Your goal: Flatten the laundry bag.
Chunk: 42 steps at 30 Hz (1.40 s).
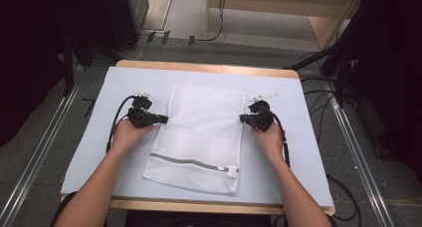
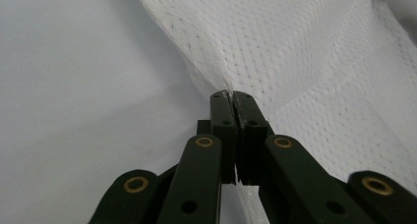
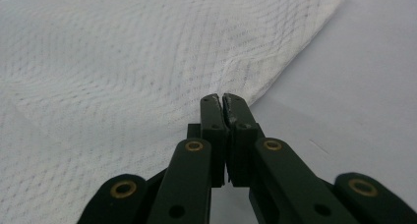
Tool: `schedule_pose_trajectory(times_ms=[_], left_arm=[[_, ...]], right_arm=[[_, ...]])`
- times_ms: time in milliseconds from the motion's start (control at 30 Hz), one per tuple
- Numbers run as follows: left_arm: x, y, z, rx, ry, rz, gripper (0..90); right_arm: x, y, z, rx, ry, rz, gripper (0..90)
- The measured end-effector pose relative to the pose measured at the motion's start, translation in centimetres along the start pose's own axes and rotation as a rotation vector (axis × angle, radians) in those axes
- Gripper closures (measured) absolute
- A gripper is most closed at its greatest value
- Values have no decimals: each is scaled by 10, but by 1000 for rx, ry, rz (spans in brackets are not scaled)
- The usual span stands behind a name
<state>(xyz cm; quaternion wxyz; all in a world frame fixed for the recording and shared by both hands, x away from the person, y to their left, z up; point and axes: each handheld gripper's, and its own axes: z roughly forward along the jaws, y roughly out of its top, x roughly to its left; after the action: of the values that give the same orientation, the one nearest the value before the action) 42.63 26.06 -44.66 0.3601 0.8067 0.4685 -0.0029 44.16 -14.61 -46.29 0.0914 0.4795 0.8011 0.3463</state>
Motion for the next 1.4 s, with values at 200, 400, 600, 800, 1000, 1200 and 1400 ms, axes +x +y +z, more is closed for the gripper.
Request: schedule_pose_trajectory(times_ms=[200, 400, 600, 800, 1000, 1200, 1400], left_arm=[[1, -5, -4, -11, 5, -11, 895], [2, -2, -2, -26, 18, -16, 895], [4, 1, -1, -28, 25, -17, 895], [6, 4, 0, -32, 41, -23, 888], [12, 5, 0, -34, 49, -46, 853], [13, 5, -6, -47, 58, -39, 723], [7, 6, -7, -33, 29, -33, 547]], right_arm=[[-1, 7, 5, -13, 3, -11, 897], [-3, 10, 9, -13, -11, -22, 897], [-7, 11, 10, -16, -5, -18, 897], [-10, 13, 17, -27, -9, -9, 895], [-11, 12, 17, -27, -8, 13, 834], [-12, 11, 14, -21, -16, 8, 718], [-14, 10, 5, -41, -7, 18, 664]])
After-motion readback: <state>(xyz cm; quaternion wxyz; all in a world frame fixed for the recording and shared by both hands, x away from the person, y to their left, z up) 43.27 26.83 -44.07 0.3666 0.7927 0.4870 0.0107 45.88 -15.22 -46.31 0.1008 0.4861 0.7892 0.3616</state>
